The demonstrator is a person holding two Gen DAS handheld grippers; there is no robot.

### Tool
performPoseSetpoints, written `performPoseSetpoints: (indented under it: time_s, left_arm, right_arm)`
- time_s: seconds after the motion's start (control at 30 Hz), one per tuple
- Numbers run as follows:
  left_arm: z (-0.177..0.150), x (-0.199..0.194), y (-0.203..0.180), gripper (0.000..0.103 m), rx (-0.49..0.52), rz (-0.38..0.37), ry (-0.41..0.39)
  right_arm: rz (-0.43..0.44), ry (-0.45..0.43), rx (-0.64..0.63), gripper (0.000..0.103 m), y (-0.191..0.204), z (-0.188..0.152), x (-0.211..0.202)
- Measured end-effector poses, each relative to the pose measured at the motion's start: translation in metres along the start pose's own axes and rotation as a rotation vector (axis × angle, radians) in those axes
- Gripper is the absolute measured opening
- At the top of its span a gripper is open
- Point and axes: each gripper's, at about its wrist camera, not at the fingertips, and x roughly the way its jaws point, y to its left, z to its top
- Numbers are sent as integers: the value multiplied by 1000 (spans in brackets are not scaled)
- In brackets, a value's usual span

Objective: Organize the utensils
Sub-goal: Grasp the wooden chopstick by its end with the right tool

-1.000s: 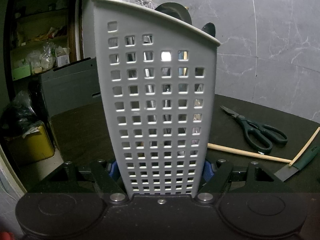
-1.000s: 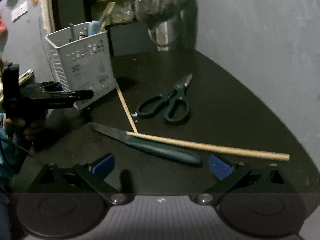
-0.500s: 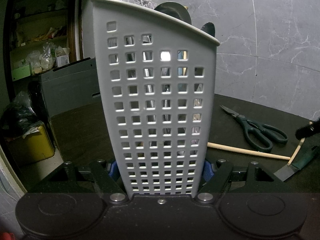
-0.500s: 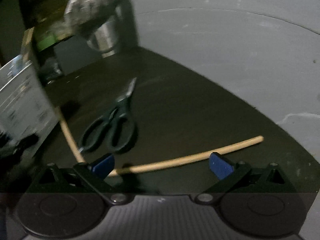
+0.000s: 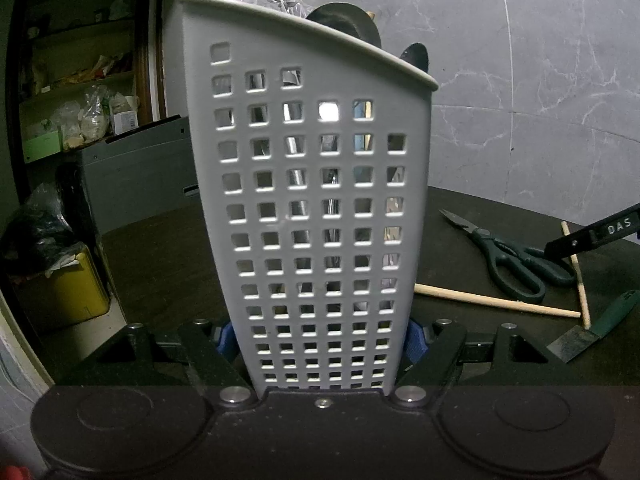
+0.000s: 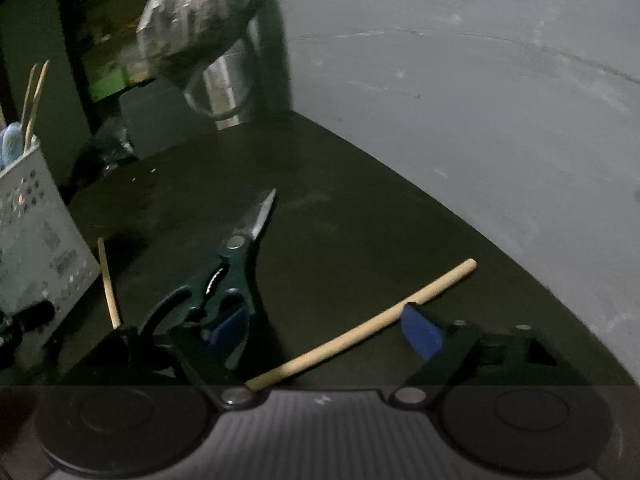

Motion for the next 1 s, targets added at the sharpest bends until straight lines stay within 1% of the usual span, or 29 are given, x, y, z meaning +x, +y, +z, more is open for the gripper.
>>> performPoseSetpoints:
  time_s: [0.07, 0.13, 0.17, 0.2, 0.23, 0.27, 0.33, 0.37, 0.4, 0.43, 0.47, 0.57, 0.6, 0.63, 0.77, 0.83, 0.87, 0.9, 1.0]
  left_arm:
    - [0, 0, 0, 76, 1, 1, 1]
    - [0, 1, -2, 77, 0, 0, 1]
    - [0, 1, -1, 76, 1, 1, 1]
    - [0, 1, -1, 76, 2, 1, 1]
    - [0, 1, -1, 76, 0, 0, 1]
    - [0, 1, -1, 76, 0, 0, 0]
    - [0, 0, -1, 76, 1, 1, 1]
    - [0, 0, 0, 76, 1, 1, 1]
    - [0, 0, 0, 76, 0, 1, 1]
    - [0, 0, 0, 76, 1, 1, 1]
    - [0, 0, 0, 76, 1, 0, 1]
    - [0, 0, -1, 76, 3, 2, 2]
    - [0, 0, -1, 76, 3, 1, 1]
    - [0, 0, -1, 77, 2, 1, 1]
    - [0, 0, 0, 76, -1, -1, -1]
    - [0, 0, 0, 76, -3, -1, -1]
    - [0, 0, 0, 76, -3, -1, -1]
    - [0, 0, 0, 76, -2, -1, -1]
    - [0, 0, 1, 76, -3, -2, -2]
  right_arm:
    - [-9, -3, -13, 76, 2, 2, 2]
    - [-32, 0, -19, 63, 2, 5, 3]
    - [-40, 1, -20, 59, 1, 6, 4]
    - [-53, 4, -23, 52, 0, 8, 5]
    - [-66, 8, -22, 46, -2, 11, 7]
    - [-75, 12, -15, 44, -4, 13, 8]
    - [-83, 20, -7, 36, -8, 16, 9]
    - [-89, 22, -9, 34, -9, 17, 10]
    - [-100, 25, -15, 29, -10, 18, 11]
    - [-107, 27, -15, 27, -11, 18, 12]
    - [-103, 31, -3, 27, -13, 20, 12]
    - [-57, 53, 93, 27, -28, 25, 9]
    - [-50, 64, 111, 29, -32, 26, 9]
    - [-53, 75, 104, 33, -33, 25, 6]
    - [-76, 103, 11, 32, -27, 18, -2]
    - [-100, 101, -51, 26, -22, 15, -3]
    - [-95, 94, -61, 24, -21, 14, -4]
    - [-92, 91, -61, 15, -21, 13, -4]
    - [-118, 90, -71, 14, -18, 14, -4]
